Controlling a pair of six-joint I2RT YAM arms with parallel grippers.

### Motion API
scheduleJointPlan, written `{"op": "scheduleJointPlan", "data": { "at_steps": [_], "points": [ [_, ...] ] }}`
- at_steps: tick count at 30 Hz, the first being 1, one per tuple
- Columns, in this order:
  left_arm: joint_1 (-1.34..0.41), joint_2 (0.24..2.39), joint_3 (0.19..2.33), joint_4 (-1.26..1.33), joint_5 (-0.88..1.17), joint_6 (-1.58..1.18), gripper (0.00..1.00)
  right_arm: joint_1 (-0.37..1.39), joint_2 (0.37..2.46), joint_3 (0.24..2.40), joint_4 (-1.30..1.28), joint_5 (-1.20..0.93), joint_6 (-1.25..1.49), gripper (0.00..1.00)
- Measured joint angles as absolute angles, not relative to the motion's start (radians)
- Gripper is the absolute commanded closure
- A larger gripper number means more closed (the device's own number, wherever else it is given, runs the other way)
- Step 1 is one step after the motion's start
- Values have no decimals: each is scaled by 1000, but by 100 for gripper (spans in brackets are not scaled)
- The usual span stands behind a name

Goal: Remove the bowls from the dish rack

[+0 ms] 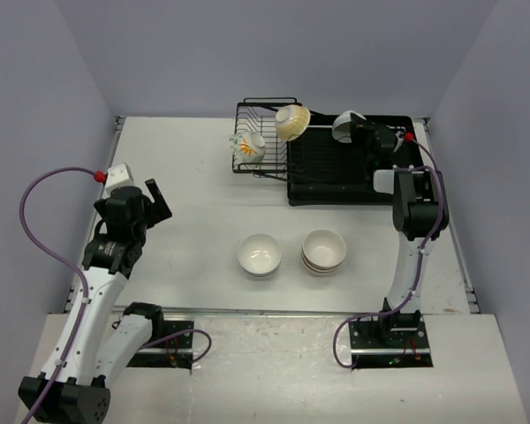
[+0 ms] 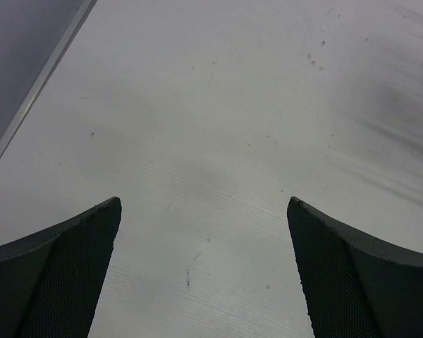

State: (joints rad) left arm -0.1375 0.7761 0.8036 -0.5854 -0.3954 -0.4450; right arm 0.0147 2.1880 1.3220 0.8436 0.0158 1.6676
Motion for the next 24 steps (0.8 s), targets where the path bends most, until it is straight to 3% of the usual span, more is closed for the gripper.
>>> {"op": "scheduleJointPlan", "data": {
  "at_steps": [4,24],
  "points": [
    [-138,777,804,-585,-393,-442,0,14,2188,1294,894,19,1685,100],
    [-138,777,804,-584,-368,-426,0,12,2305,1283,1223,8,1697,100]
  ]
}}
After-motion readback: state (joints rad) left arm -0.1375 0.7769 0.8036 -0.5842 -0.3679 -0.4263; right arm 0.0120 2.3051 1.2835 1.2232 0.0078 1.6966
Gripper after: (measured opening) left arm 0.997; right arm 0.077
